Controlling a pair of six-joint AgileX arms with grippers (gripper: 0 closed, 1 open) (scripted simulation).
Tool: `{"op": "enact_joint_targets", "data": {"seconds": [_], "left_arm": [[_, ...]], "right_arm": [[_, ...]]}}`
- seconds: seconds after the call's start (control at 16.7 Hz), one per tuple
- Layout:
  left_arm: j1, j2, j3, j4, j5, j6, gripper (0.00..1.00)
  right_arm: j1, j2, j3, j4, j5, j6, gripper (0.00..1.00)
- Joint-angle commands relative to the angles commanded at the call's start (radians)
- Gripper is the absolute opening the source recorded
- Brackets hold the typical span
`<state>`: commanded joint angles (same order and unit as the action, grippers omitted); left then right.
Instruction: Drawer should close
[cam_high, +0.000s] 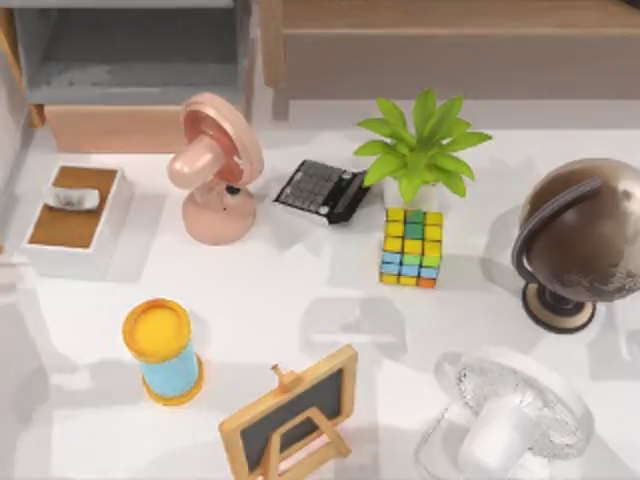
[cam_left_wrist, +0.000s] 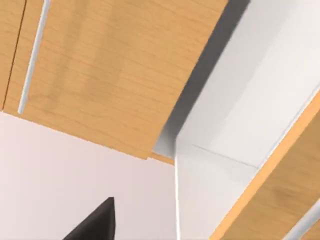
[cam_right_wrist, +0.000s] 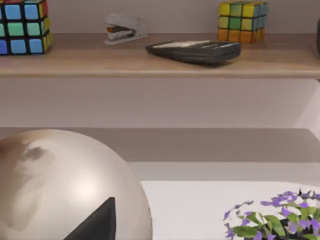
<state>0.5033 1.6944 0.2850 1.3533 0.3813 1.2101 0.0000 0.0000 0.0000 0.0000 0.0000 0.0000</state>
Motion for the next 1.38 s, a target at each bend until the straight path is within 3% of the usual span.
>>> {"op": "enact_joint_targets", "data": {"seconds": [0.24,0.48,1.38], "left_arm": [[0.158,0.198,0.083,0.153,0.255,0.270,1.00],[0.214,0.293,0.149,0.187,0.376,0.377,1.00],[0.156,0.328,0.231,0.142,0.320,0.380,1.00]], "right_arm": [[0.000,0.000,0.000,0.000,0.000,0.000,1.00],[0.000,0.000,0.000,0.000,0.000,0.000,1.00],[0.000,0.000,0.000,0.000,0.000,0.000,1.00]]}}
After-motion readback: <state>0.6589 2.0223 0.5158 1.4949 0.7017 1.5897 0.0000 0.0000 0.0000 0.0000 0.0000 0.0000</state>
